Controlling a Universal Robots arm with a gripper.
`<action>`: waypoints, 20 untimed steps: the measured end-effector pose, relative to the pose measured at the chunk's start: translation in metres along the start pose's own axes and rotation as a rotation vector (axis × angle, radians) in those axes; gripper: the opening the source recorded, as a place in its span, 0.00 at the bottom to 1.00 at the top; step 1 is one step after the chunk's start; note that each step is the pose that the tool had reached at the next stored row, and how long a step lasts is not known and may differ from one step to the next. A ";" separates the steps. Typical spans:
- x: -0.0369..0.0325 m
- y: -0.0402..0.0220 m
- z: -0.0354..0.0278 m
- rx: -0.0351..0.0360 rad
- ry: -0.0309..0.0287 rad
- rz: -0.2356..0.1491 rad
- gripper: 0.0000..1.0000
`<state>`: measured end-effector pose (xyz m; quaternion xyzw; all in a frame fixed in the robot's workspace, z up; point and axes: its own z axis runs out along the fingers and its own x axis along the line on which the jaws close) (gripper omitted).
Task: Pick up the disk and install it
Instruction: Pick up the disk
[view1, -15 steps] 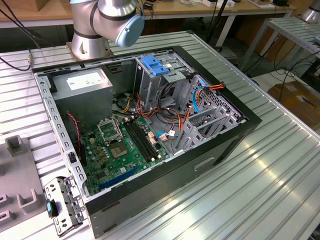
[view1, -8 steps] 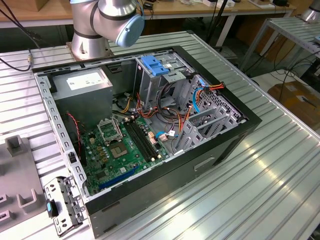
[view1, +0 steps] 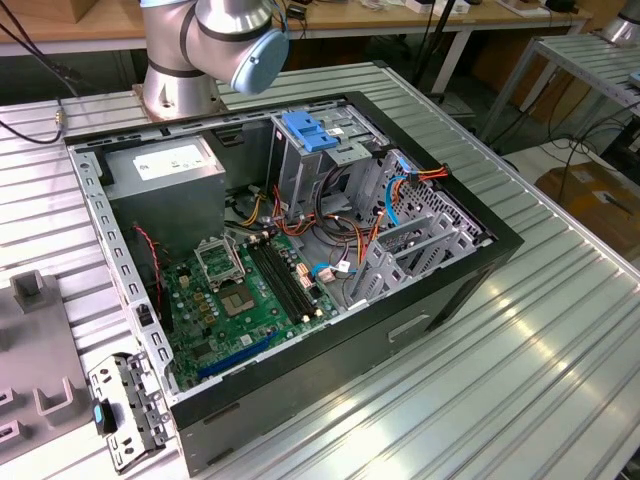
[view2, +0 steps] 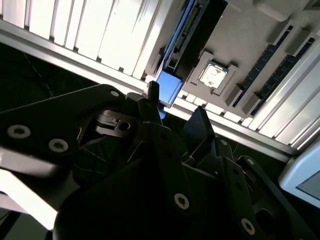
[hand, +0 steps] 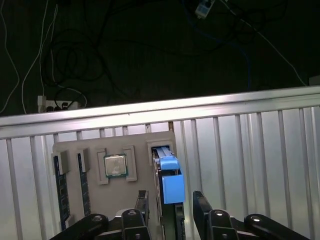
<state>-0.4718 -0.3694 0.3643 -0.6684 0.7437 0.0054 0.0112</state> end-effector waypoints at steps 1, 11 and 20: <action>0.0002 0.0002 0.0025 -0.0004 0.0002 -0.003 0.48; -0.0010 0.0008 0.0246 -0.0014 -0.0002 -0.048 0.48; -0.0006 0.0012 0.0443 -0.0029 0.0004 -0.049 0.48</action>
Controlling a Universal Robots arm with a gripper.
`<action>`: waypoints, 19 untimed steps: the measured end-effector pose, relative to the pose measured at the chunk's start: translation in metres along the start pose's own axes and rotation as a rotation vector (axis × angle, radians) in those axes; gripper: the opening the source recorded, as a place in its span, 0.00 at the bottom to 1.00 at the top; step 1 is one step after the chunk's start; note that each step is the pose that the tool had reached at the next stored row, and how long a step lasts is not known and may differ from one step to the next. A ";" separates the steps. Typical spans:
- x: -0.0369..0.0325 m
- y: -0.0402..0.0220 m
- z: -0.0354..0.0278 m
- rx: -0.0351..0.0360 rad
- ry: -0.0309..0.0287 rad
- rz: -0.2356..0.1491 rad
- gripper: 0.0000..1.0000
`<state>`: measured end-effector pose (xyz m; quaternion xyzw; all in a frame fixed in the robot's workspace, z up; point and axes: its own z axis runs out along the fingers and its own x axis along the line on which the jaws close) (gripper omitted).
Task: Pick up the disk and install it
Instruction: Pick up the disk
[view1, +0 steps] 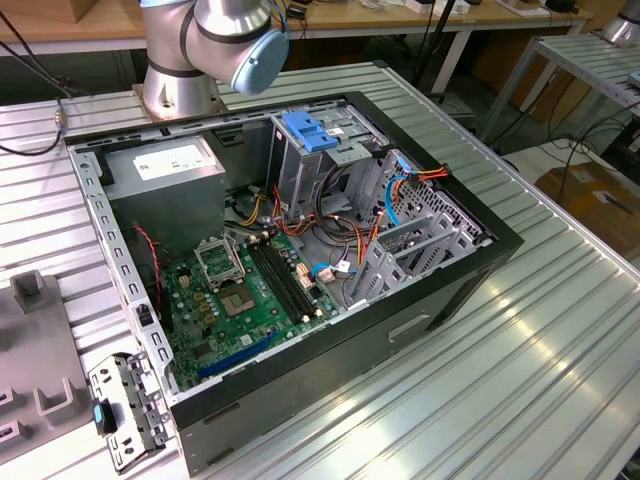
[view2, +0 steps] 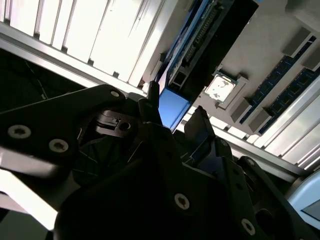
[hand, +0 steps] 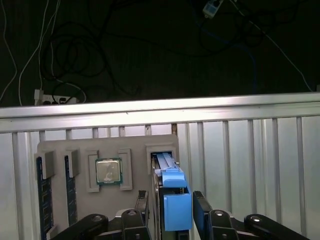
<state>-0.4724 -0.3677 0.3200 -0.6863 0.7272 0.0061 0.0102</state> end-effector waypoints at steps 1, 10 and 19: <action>0.0000 0.0000 0.0016 -0.0001 0.0000 0.000 0.48; 0.0003 0.0002 0.0167 -0.0006 0.0000 0.000 0.48; -0.0015 0.0003 0.0201 -0.0043 0.0004 0.000 0.48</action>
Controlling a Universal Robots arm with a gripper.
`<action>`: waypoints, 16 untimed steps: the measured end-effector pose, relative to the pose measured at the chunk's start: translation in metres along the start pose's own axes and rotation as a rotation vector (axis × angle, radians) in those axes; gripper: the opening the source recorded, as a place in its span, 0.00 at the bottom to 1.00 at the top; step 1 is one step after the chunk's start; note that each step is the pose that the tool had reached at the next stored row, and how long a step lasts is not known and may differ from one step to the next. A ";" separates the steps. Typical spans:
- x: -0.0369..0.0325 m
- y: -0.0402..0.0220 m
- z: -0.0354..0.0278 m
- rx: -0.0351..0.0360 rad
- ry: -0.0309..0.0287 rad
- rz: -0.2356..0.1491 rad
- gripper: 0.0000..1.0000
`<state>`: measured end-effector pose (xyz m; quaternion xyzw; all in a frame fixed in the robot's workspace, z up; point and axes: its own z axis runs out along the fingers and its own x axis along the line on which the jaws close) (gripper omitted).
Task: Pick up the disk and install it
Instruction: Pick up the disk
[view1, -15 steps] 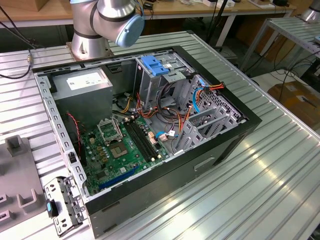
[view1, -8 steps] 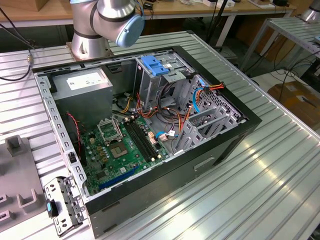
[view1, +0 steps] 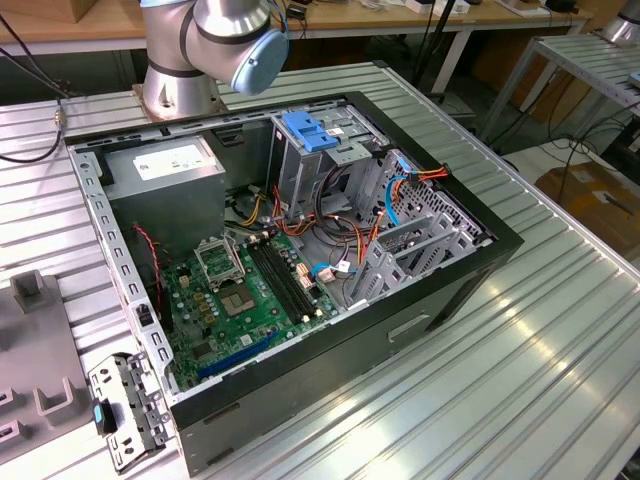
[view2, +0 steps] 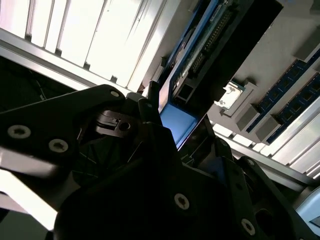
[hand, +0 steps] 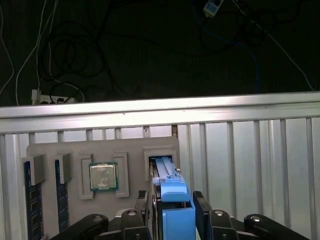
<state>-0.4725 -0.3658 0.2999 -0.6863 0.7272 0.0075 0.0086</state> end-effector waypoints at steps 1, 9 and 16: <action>0.0000 0.0000 0.0006 0.0003 -0.0001 0.000 0.48; 0.0001 0.0001 0.0046 0.0003 -0.0001 0.000 0.48; 0.0001 0.0001 0.0046 0.0003 -0.0001 0.000 0.48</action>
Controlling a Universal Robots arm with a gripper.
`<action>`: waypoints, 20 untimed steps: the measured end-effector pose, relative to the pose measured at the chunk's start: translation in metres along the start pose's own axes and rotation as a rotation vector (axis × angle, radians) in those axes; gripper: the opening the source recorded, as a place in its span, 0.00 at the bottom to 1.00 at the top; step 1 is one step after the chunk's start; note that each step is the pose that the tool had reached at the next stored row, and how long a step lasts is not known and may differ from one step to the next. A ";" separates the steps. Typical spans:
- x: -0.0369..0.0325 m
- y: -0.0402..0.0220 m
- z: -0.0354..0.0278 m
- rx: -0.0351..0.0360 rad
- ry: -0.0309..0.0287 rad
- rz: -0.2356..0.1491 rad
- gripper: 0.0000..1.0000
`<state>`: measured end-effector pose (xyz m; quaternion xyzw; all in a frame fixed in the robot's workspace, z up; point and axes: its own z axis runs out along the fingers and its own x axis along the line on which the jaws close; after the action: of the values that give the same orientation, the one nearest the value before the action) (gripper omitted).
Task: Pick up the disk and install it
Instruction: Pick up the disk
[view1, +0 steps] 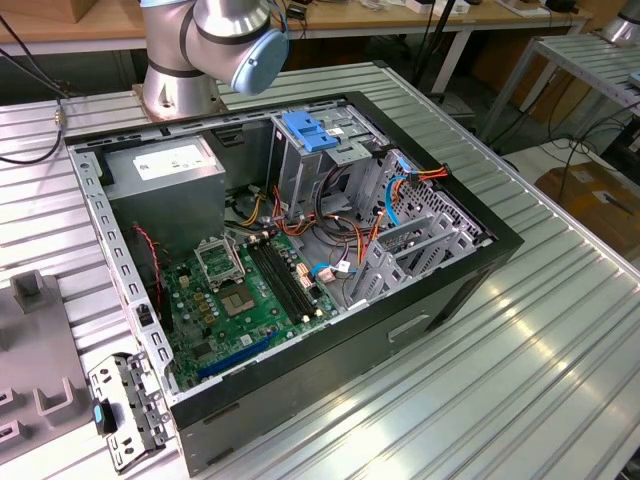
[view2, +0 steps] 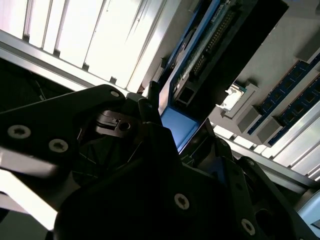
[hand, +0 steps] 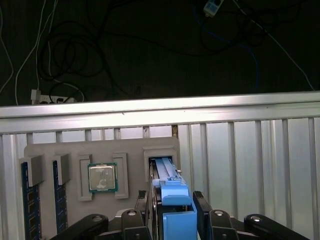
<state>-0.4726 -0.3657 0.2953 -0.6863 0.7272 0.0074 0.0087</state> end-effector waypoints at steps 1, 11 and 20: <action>0.0000 0.0000 0.0000 -0.0001 0.0000 0.000 0.48; 0.0000 0.0000 0.0001 0.0000 0.0001 0.000 0.37; 0.0000 0.0000 0.0002 -0.0001 0.0002 -0.004 0.37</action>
<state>-0.4726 -0.3657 0.2951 -0.6879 0.7257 0.0073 0.0086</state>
